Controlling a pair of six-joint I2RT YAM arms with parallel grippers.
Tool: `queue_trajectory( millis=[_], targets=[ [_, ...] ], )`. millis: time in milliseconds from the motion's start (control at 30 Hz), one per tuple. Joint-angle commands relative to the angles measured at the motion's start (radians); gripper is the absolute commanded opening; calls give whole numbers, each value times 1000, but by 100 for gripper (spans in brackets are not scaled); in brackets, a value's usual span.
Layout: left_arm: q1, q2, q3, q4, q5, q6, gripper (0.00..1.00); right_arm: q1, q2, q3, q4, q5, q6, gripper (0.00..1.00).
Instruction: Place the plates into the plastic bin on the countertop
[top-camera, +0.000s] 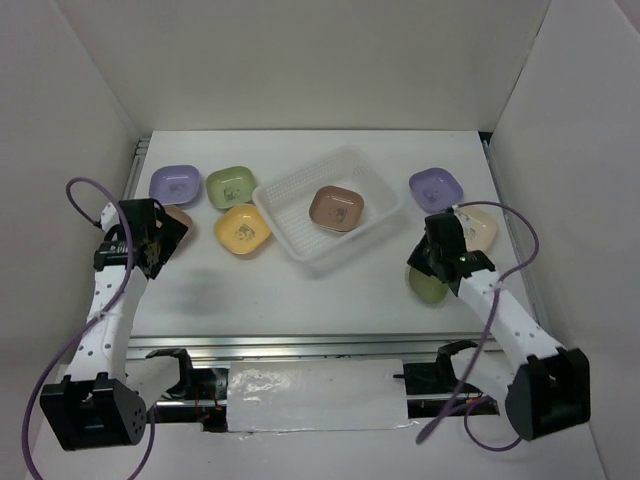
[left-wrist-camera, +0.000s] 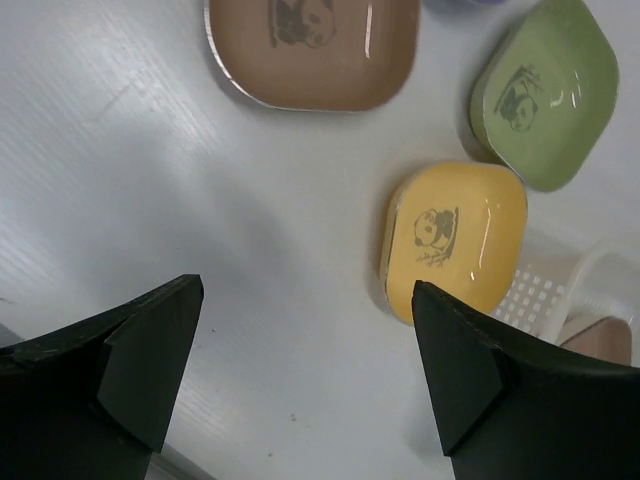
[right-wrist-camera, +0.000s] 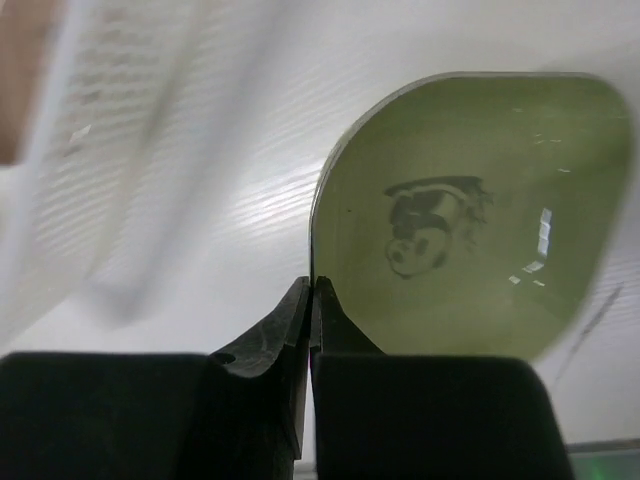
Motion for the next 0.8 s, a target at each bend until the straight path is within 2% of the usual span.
queue_trajectory(
  millis=[0, 67, 167, 233, 267, 300, 467, 567, 667, 767],
  targets=[
    [45, -38, -34, -19, -64, -62, 99, 107, -160, 49, -105, 75, 97, 0],
    [83, -33, -63, -5, -57, -64, 99, 173, -237, 158, -162, 114, 123, 0],
    [137, 10, -89, 32, -19, -53, 99, 219, -210, 252, -139, 96, 94, 0],
    [180, 57, -95, 52, 6, -48, 99, 256, -66, 382, -116, 44, 56, 0],
    [192, 74, -97, 79, 33, -36, 99, 289, -11, 496, -131, 39, 21, 0],
    [206, 90, -95, 84, 44, -35, 99, 305, 116, 555, -145, 51, 8, 0],
    [263, 175, -55, 92, 75, -27, 99, 342, 465, 906, -207, 45, -76, 0],
    [290, 197, -48, 87, 83, -18, 99, 351, 739, 1223, -334, 50, -101, 0],
    [315, 202, -57, 98, 89, 1, 99, 349, 922, 1428, -420, 36, -107, 0],
    [352, 215, -43, 87, 83, 24, 99, 348, 1036, 1532, -477, 42, -109, 0]
  ],
)
